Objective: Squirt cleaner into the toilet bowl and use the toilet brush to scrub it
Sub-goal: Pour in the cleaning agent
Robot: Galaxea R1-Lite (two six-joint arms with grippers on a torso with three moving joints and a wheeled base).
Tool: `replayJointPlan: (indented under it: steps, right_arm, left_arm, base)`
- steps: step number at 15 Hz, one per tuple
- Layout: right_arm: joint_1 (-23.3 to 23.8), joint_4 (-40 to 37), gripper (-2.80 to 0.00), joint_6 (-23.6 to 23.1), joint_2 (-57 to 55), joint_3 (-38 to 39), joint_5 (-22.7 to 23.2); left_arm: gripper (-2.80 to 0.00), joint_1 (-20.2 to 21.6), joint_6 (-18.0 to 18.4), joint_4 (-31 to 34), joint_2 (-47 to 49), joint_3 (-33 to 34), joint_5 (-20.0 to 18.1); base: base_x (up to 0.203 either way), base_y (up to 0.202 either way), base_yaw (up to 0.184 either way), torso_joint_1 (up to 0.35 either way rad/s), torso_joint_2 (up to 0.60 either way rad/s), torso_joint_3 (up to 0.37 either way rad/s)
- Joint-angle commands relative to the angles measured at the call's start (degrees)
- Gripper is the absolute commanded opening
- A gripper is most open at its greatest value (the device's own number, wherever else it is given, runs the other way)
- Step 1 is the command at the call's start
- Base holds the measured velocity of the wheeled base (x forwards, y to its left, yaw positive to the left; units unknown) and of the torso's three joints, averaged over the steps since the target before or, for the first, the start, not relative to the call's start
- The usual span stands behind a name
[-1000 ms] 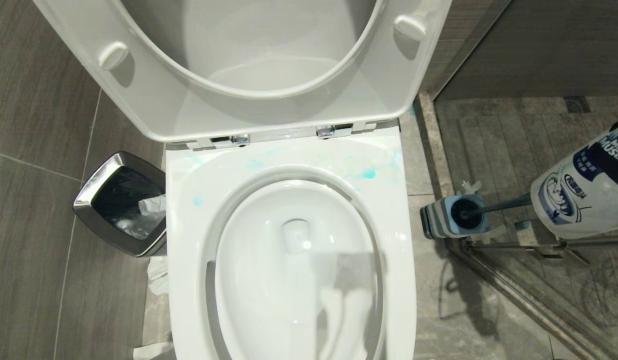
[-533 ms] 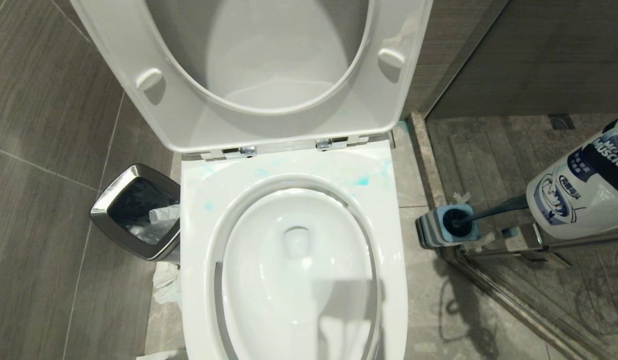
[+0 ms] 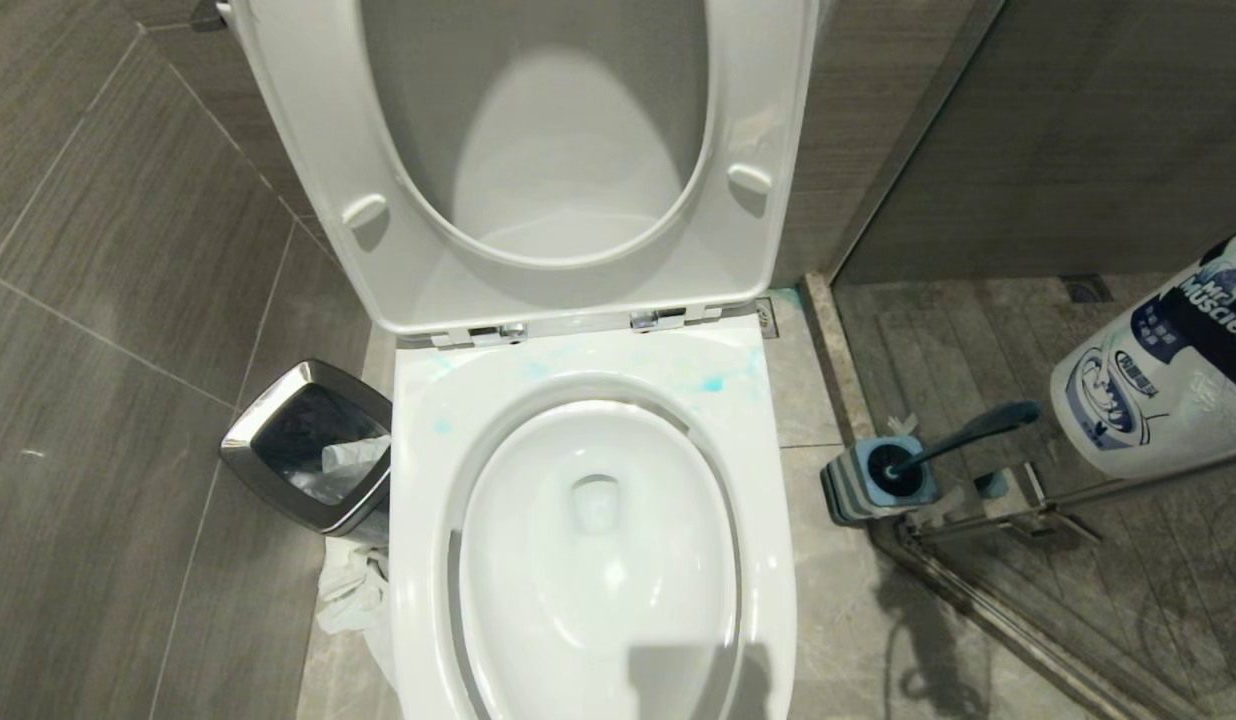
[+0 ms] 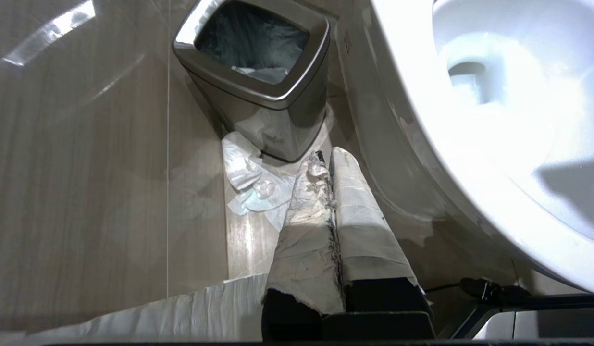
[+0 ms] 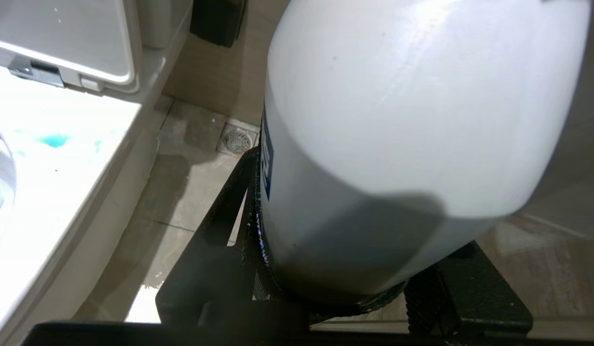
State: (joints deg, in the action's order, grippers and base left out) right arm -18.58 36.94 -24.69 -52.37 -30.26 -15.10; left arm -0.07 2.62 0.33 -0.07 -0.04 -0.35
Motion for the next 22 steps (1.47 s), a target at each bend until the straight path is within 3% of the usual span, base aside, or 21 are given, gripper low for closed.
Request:
replayJointPlan:
  steps: [1, 10, 17, 19, 22]
  right_arm:
    - [-0.1, 0.2, -2.8, -0.3, -0.3, 0.0, -0.1]
    - [-0.1, 0.4, -2.8, -1.3, -3.8, 0.0, 0.0]
    - [-7.4, 0.7, -2.8, -2.7, -12.1, -5.9, -0.8]
    - [-11.0, 0.7, -2.8, -3.9, -15.4, -9.0, -3.7]
    - [-18.7, 0.6, -2.8, -8.7, -20.3, -12.9, -13.5]
  left_arm:
    - [-2.8, 0.0, 0.1, 0.0, 0.1, 0.0, 0.0]
    - [-2.8, 0.0, 0.0, 0.0, 0.1, 0.0, 0.0]
    - [-2.8, 0.0, 0.0, 0.0, 0.1, 0.0, 0.0]
    - [-2.8, 0.0, 0.0, 0.0, 0.1, 0.0, 0.0]
    - [-2.8, 0.0, -0.1, 0.0, 0.1, 0.0, 0.1]
  base:
    - [0.0, 0.0, 0.0, -0.002, 0.0, 0.206]
    - [0.0, 0.0, 0.0, 0.0, 0.0, 0.205]
    - [0.0, 0.0, 0.0, 0.002, 0.0, 0.136]
    - [0.0, 0.0, 0.0, 0.0, 0.0, 0.0]
    - [0.0, 0.0, 0.0, 0.0, 0.0, 0.0]
